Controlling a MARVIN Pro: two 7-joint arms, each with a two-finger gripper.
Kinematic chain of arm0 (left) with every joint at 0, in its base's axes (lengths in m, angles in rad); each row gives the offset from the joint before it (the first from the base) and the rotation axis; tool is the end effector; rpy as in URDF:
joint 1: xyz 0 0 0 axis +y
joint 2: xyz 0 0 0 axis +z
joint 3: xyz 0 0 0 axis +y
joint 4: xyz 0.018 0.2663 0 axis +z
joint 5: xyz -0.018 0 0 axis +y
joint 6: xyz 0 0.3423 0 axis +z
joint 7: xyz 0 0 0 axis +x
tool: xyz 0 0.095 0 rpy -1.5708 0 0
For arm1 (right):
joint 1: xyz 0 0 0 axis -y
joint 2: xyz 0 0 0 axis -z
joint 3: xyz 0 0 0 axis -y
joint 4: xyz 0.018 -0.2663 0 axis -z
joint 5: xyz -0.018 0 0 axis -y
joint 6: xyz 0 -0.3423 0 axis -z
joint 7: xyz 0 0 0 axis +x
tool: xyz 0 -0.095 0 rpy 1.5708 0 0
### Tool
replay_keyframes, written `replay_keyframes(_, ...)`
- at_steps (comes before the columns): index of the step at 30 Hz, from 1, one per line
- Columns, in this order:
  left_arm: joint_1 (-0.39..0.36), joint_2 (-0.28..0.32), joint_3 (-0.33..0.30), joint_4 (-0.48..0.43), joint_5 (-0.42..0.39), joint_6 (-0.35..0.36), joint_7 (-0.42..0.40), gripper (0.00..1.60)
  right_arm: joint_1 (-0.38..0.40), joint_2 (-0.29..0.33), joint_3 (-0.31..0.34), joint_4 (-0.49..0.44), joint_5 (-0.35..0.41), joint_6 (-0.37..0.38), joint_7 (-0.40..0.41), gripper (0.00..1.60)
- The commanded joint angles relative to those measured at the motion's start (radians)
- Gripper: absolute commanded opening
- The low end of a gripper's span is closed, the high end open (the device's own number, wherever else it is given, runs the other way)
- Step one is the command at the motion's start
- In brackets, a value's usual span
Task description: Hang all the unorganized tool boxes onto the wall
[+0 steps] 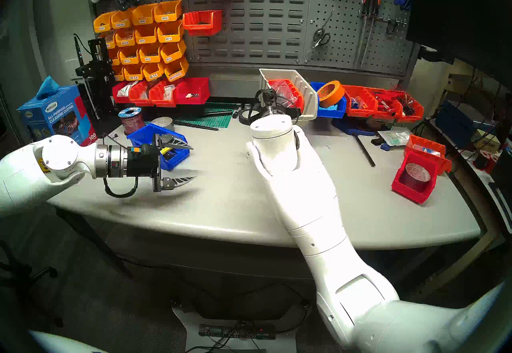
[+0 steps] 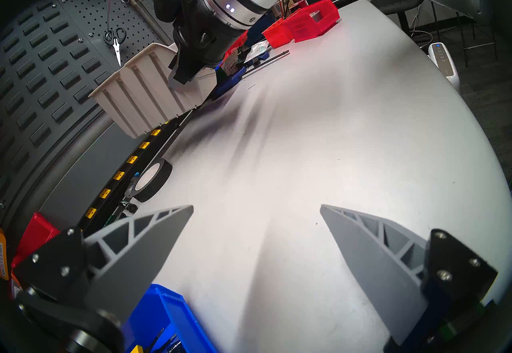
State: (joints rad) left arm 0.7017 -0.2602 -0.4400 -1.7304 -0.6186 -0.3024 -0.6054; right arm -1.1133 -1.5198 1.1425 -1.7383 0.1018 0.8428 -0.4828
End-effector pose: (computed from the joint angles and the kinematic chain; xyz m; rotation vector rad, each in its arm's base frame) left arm 0.4249 0.0603 -0.1586 1.5734 -1.8228 1.6011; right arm 0.4891 0.1277 -0.0831 2.2427 0.1779 1.8480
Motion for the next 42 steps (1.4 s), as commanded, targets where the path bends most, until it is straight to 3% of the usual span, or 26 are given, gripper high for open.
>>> replay_keyframes(1,-0.010,0.001,-0.009,-0.002,-0.001,0.000,0.000,1.60,0.020,-0.022,0.016,-0.022,-0.008,-0.001,-0.030,0.00)
replay_keyframes(11,-0.010,0.001,-0.009,-0.002,-0.001,0.000,0.000,1.60,0.011,-0.046,0.045,-0.004,0.015,-0.018,-0.036,0.00)
replay_keyframes(42,-0.010,0.001,-0.009,-0.002,-0.001,0.000,0.000,1.60,0.127,-0.068,0.043,0.132,-0.004,-0.037,-0.057,0.00)
